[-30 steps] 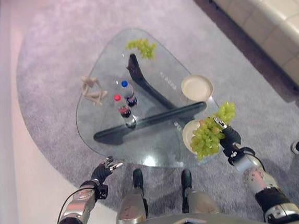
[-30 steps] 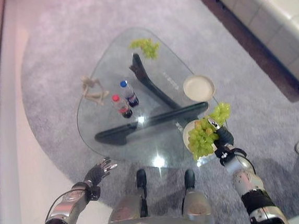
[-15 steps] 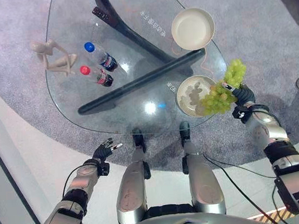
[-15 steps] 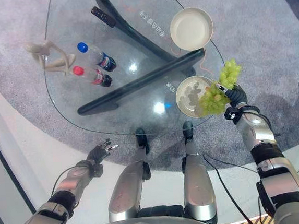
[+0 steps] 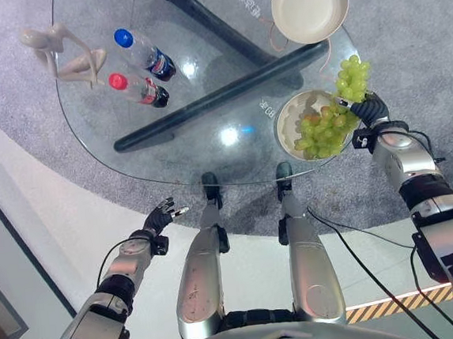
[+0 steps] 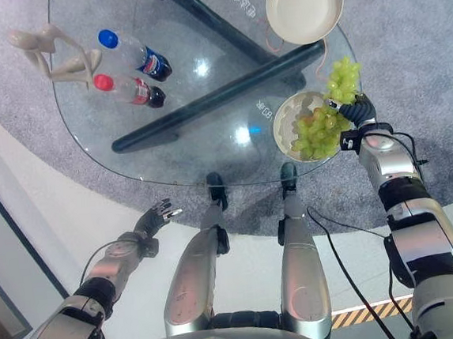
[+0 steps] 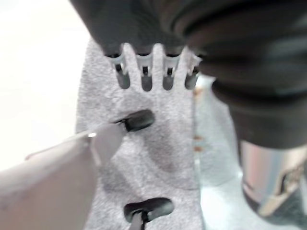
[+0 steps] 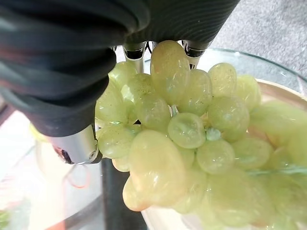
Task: Pick up fruits into the plate
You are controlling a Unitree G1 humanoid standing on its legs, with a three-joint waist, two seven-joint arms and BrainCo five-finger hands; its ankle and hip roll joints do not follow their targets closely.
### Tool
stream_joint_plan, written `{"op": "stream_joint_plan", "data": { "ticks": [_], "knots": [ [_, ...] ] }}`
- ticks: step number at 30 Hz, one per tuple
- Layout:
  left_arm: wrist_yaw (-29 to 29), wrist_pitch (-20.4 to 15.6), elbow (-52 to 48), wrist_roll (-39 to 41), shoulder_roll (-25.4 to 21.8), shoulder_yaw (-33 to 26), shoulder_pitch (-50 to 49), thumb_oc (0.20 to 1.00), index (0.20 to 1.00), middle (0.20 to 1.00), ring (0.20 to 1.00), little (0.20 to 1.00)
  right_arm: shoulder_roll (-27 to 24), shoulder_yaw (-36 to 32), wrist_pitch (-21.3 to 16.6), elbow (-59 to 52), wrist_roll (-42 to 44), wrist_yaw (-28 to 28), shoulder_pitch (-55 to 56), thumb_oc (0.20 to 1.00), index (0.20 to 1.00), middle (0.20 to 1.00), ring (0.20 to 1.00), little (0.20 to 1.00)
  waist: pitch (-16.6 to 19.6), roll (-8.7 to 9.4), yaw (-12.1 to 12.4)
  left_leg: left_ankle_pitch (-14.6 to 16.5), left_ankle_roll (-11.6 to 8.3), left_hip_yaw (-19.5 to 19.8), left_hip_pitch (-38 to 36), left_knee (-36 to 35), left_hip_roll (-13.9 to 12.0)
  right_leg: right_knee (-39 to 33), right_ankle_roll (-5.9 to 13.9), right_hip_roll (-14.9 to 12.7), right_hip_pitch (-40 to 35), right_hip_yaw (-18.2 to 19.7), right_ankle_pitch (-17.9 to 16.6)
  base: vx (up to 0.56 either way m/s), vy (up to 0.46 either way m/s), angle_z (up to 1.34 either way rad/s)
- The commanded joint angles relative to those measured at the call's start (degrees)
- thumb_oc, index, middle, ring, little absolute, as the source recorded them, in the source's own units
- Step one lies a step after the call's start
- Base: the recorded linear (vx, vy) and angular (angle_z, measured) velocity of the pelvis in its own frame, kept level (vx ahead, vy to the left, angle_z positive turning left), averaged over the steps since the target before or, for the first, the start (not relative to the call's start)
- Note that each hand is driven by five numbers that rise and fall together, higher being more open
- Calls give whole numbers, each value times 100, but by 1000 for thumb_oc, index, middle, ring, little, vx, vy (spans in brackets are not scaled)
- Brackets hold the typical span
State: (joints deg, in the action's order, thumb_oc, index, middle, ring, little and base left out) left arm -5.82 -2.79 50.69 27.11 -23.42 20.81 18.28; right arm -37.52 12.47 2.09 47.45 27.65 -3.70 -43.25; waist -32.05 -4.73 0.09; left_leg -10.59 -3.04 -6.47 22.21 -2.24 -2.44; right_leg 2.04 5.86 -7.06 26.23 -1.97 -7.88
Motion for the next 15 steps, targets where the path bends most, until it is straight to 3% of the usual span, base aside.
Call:
{"op": "stream_joint_plan", "data": {
  "ticks": [1, 7, 15],
  "knots": [
    [107, -154, 30, 207, 55, 223, -144, 1000, 1000, 1000, 1000, 1000, -463, 428, -58, -46, -305, -85, -109, 200, 200, 200, 200, 200, 226, -132, -4, 785, 152, 406, 565, 1114, 500, 767, -104, 20, 473, -382, 263, -30, 35, 4],
    [157, -148, -17, 301, 76, 270, -87, 1000, 1000, 1000, 1000, 1000, -389, 628, 153, -154, -821, -249, -285, 200, 200, 200, 200, 200, 226, -151, 23, 749, 159, 411, 720, 1120, 519, 834, -95, 3, 675, -387, 244, -22, 27, 2],
    [219, -195, 37, 422, 128, 375, 87, 1000, 1000, 1000, 1000, 1000, -293, 1065, 244, 563, -1896, -705, -601, 200, 200, 200, 200, 200, 226, -196, 126, 726, 214, 469, 877, 1157, 569, 916, -79, -4, 852, -443, 218, -9, 10, 2]
  ]
}}
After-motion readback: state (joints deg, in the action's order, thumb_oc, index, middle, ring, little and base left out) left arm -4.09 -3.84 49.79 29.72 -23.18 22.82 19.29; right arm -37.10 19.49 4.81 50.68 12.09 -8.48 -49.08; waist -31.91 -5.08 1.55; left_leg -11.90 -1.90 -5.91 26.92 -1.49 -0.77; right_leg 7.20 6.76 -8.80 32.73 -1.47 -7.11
